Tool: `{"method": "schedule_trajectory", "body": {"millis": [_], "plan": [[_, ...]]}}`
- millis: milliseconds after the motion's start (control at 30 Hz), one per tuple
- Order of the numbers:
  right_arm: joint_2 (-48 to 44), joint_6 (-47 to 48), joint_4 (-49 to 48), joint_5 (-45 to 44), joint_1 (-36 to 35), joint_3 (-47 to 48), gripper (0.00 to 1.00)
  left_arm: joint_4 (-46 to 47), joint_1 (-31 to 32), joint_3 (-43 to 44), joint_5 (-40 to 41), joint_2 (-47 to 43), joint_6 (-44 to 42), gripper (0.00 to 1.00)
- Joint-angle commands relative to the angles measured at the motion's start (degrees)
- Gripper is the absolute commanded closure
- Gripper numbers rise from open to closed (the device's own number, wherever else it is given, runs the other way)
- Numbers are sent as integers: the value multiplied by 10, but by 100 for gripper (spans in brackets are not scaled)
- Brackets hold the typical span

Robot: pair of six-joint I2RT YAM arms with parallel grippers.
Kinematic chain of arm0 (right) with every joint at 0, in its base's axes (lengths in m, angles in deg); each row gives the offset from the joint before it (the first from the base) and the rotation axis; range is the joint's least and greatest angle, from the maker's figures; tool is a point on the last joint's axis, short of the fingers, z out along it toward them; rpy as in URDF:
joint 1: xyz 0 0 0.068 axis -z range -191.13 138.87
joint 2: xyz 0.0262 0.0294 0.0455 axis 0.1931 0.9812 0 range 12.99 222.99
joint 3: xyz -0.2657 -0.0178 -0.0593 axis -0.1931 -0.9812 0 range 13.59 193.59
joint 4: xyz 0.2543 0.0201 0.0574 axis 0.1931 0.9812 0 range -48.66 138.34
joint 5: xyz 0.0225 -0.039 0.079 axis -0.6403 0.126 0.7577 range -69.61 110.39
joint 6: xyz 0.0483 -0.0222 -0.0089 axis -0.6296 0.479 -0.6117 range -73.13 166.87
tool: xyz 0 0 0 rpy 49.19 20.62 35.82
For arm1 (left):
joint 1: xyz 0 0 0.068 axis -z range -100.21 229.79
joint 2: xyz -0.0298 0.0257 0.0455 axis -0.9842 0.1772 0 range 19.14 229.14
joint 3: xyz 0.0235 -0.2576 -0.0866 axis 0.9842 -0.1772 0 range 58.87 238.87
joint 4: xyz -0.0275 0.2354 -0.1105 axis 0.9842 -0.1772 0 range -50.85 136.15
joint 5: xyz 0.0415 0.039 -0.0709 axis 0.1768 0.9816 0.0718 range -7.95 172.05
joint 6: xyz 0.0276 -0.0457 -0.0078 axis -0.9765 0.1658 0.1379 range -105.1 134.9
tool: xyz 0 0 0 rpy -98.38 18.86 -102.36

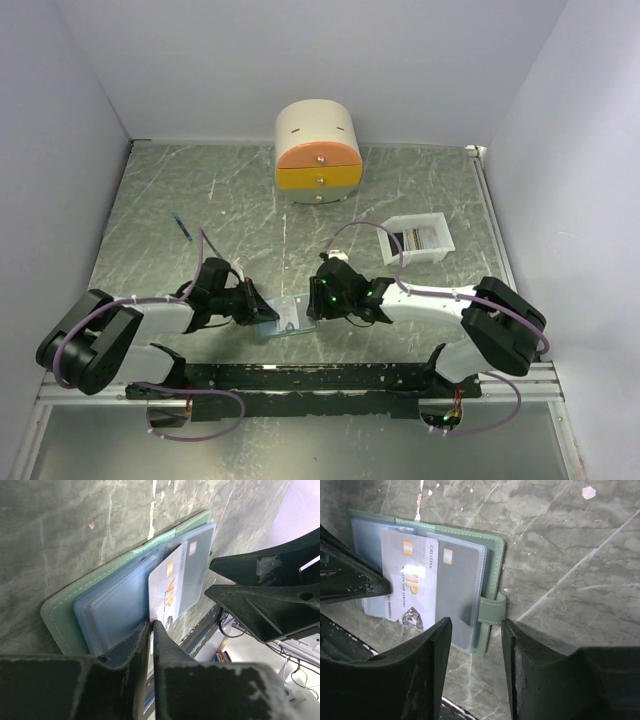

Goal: Put the credit cards into the card holder
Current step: Insert the credit card into the card holder.

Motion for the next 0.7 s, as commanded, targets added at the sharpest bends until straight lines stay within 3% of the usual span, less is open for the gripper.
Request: {"method": "schedule_trajectory", "body": {"millis": [0, 67, 200, 467, 667], "plan": [[10, 9, -3, -6, -2, 10, 56, -39, 20, 16, 33, 7, -15, 76], [9, 9, -4, -10, -2, 10, 58, -62, 22, 24, 39, -3, -18, 67], [3, 18, 4, -18, -1, 17, 59, -118, 22, 44, 64, -37, -26, 58], [-7, 32, 18, -29, 2, 30, 59, -255, 22, 104, 148, -92, -60, 55], [-8, 31, 8, -28, 4, 24, 60, -220, 26, 93, 122, -106, -49, 53]]}}
